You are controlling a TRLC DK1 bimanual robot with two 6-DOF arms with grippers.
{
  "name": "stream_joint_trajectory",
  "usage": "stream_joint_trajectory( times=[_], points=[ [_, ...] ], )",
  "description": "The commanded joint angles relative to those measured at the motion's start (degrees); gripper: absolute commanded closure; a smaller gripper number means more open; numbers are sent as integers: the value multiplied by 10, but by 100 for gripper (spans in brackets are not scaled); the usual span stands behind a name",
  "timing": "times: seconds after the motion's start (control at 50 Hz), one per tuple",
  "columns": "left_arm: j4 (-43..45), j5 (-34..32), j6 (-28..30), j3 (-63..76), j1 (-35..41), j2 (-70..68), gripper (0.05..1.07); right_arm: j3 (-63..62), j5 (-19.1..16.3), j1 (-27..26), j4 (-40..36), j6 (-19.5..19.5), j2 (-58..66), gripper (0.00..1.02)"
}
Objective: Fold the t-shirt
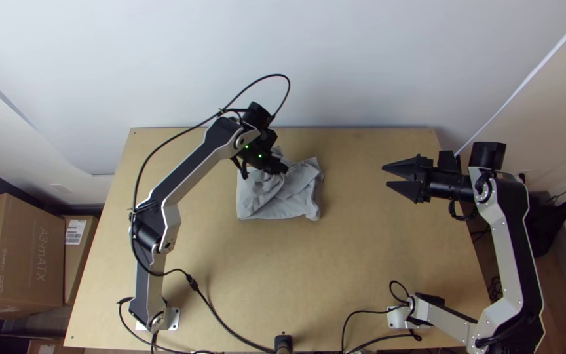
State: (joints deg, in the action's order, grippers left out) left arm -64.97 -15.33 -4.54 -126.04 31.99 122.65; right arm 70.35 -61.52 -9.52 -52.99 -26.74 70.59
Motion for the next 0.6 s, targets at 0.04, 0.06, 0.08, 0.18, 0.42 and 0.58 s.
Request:
stream_joint_trajectory(
  times=[0.04,0.06,0.08,0.18,0.42,0.58],
  points=[
    [24,16,-8,-43,33,41,88,-29,-7,-1,2,6,-21,4],
    [30,21,-8,-46,37,46,86,-33,-7,1,2,6,-24,4],
    [34,28,-8,-50,40,54,80,-35,-7,2,2,6,-25,4],
    [41,50,-7,-63,59,82,7,-52,-7,12,3,5,-38,4],
    [73,88,-5,-68,78,57,10,-108,10,47,48,-9,-51,4],
    [75,115,0,-69,67,9,10,-127,53,97,110,-29,-15,4]
  ],
)
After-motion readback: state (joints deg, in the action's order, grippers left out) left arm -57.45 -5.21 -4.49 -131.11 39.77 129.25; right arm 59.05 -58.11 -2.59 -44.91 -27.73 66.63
